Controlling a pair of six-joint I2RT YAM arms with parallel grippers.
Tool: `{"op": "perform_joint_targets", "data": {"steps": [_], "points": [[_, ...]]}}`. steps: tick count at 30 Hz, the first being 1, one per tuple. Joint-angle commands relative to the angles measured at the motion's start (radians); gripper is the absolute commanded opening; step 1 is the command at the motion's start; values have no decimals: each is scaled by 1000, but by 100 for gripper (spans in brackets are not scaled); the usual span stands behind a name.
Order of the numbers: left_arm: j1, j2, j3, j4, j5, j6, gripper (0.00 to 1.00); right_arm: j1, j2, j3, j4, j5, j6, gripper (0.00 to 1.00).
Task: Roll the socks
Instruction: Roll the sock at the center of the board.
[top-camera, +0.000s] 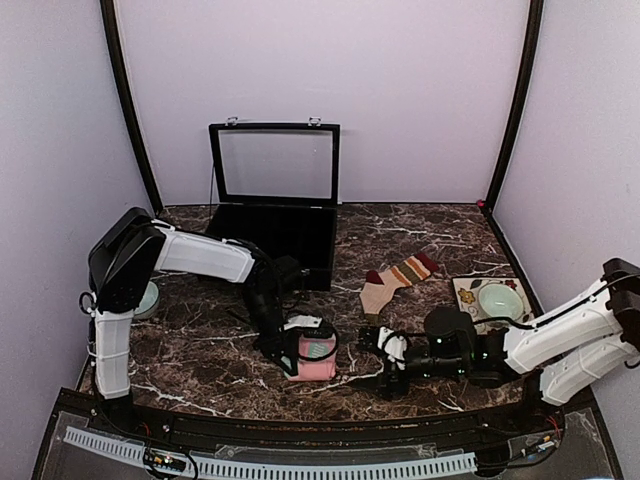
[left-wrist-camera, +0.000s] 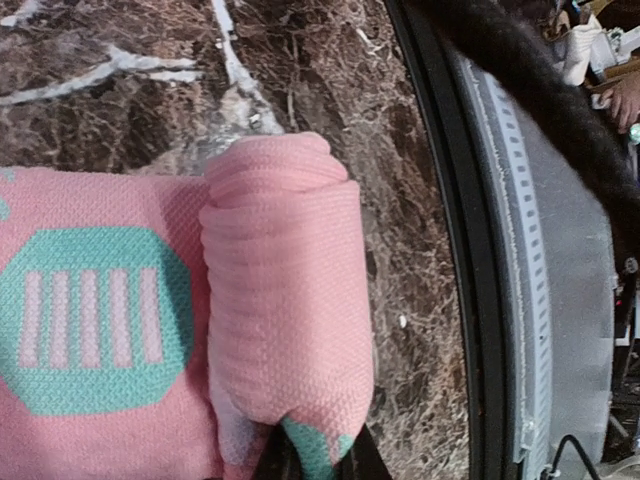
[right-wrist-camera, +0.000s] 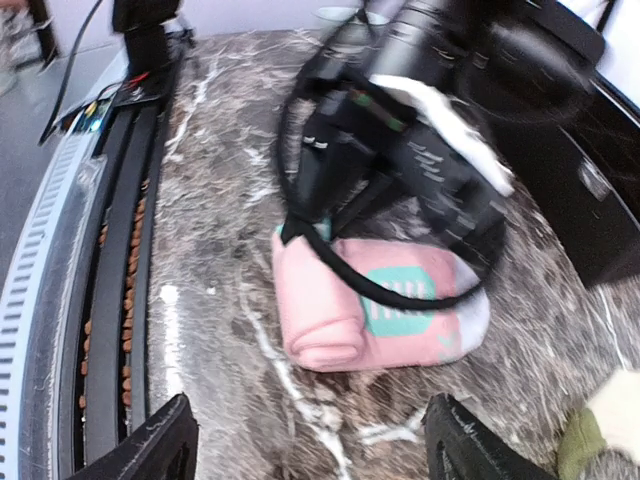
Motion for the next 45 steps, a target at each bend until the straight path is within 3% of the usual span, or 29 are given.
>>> {"op": "perform_joint_targets", "data": {"steps": [1, 5, 13, 17, 22, 26, 27, 28, 32, 39, 42, 45], "points": [[-20, 217, -83, -192, -275, -2, 0, 109, 79, 86, -52, 125, -118, 76], [-13, 238, -62, -204, -275, -13, 0, 175, 228, 229, -141, 143, -244, 65], [-8, 247, -51, -194, -288, -35, 0, 178, 429, 406, -182, 150, -346, 48], [2, 243, -57, -183, -281, -46, 0, 178, 384, 352, -194, 179, -256, 45], [4, 234, -71, -154, -294, -63, 0, 169, 172, 184, -152, 294, -121, 45], [8, 233, -65, -127, -322, -93, 0, 168, 1, 100, -160, 362, -51, 50], [11, 232, -62, -124, -317, -101, 0, 171, -36, 89, -180, 376, -27, 61], [14, 232, -58, -121, -312, -107, 0, 176, -56, 83, -199, 390, -14, 97], [24, 241, -46, -112, -296, -130, 0, 238, -83, 99, -244, 402, 9, 99], [57, 274, 8, -104, -251, -188, 0, 361, 166, 315, -307, 429, -47, 99], [71, 285, 32, -101, -230, -209, 0, 371, 200, 327, -245, 613, -31, 99], [81, 289, 48, -104, -200, -219, 0, 344, 159, 249, -113, 931, 55, 99]]}}
